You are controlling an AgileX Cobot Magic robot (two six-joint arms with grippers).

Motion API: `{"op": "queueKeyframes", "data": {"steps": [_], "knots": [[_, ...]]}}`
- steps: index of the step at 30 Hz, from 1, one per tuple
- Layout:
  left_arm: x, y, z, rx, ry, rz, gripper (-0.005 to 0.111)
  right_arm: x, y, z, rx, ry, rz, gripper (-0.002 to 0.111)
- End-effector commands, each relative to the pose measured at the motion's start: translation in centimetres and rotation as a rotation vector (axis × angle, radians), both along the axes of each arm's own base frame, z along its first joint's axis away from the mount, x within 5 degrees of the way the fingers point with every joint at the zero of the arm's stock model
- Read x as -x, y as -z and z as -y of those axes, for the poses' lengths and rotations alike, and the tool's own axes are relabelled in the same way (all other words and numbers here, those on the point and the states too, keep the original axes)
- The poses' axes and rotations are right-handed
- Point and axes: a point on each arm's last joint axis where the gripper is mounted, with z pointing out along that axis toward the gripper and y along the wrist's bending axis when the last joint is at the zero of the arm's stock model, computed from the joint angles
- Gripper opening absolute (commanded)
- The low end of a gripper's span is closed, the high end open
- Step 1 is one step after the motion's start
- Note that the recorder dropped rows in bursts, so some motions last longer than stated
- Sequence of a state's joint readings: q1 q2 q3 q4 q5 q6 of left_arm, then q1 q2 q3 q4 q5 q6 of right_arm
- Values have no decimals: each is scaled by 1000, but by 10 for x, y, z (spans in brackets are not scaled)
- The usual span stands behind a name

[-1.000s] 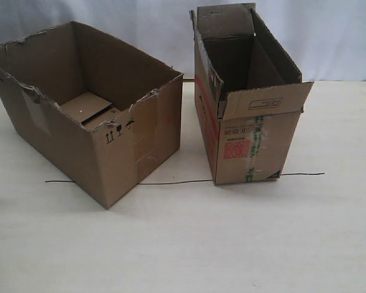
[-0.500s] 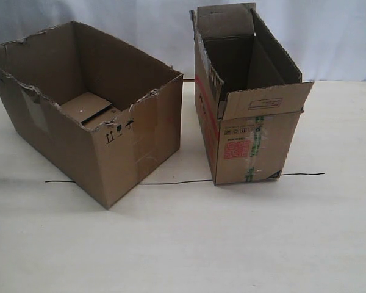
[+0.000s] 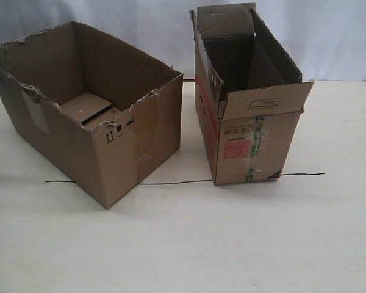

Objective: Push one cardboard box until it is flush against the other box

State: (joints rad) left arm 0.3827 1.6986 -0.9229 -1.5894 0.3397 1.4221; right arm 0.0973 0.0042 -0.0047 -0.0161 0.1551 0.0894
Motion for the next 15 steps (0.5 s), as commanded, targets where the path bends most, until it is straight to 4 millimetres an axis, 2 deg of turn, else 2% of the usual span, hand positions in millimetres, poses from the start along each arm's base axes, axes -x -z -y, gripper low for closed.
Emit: {"op": "queueKeyframes", "data": {"steps": [1, 4, 8, 11, 15], "knots": [[-9, 8, 2, 72, 105, 52, 0, 0, 2, 0, -4, 2, -4, 5], [-17, 20, 3, 214, 206, 108, 0, 0, 2, 0, -4, 2, -4, 5], [-21, 41, -5, 212, 153, 52, 0, 0, 2, 0, -4, 2, -4, 5], [-25, 36, -11, 115, 175, 71, 0, 0, 2, 0, -4, 2, -4, 5], [-39, 32, -12, 131, 231, 127, 0, 0, 2, 0, -3, 2, -4, 5]]}}
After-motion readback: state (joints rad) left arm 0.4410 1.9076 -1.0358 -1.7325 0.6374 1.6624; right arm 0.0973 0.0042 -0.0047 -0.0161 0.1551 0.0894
